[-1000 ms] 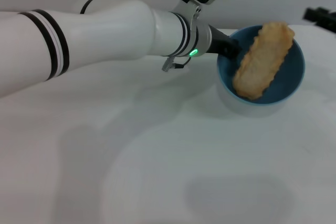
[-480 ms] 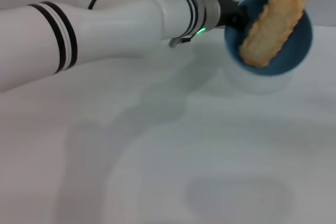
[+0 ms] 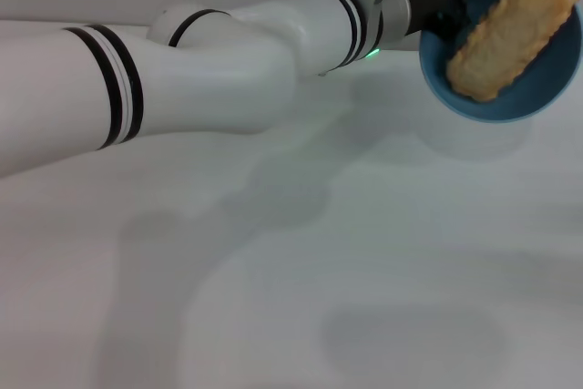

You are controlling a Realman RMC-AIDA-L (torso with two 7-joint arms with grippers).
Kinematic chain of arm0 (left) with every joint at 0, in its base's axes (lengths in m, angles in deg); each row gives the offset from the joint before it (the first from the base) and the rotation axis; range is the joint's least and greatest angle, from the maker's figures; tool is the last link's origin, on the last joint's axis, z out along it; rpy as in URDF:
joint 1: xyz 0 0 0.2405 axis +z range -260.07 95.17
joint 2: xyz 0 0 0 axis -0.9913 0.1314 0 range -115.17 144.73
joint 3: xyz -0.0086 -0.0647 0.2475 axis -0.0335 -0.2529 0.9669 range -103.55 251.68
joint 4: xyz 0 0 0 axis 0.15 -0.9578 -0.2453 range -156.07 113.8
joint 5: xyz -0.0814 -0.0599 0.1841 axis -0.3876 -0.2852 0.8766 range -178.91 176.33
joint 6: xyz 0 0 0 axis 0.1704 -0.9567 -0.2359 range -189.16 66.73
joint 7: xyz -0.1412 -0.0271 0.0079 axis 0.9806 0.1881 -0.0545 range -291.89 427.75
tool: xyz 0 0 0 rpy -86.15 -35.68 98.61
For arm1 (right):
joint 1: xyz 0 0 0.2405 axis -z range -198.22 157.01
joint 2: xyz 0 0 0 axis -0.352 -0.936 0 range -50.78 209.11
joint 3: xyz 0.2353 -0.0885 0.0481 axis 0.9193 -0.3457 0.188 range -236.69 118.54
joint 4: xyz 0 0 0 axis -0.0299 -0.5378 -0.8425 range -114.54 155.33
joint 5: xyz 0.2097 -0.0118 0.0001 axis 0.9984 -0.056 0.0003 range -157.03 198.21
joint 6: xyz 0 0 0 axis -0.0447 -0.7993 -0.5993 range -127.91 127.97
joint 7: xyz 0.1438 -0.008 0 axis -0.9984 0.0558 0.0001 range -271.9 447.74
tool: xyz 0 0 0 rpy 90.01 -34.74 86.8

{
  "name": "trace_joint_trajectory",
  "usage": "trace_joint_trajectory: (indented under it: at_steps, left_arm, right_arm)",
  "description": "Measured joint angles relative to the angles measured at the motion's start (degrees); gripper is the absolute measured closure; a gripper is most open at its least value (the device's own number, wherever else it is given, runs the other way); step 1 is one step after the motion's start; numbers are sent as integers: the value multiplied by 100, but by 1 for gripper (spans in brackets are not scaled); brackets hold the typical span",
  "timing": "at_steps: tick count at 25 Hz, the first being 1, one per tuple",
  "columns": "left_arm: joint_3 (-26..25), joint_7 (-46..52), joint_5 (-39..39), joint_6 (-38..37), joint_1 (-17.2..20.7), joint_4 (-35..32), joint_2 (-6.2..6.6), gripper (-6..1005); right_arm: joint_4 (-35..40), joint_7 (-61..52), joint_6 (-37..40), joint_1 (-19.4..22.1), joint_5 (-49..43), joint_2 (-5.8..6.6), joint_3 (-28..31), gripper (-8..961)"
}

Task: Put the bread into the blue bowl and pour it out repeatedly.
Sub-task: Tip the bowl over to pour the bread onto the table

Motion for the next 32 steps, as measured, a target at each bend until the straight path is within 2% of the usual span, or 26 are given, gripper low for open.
trace_joint_trajectory:
  at_steps: [9, 14, 27, 32]
  left_arm:
    - [255, -43, 41, 380, 25, 41, -1, 1000]
    - [422, -45, 43, 985, 125, 114, 0, 999]
    - [872, -49, 22, 1934, 272, 62, 0, 999]
    - [839, -9, 1, 1886, 271, 63, 0, 1000]
  right_arm:
    - [-415, 399, -57, -8, 451, -37, 290, 269]
    - [-658, 864, -173, -36, 773, -38, 294, 199]
    - [-712, 996, -233, -152, 789, -23, 297, 199]
    - [-715, 997, -263, -152, 789, -22, 297, 199]
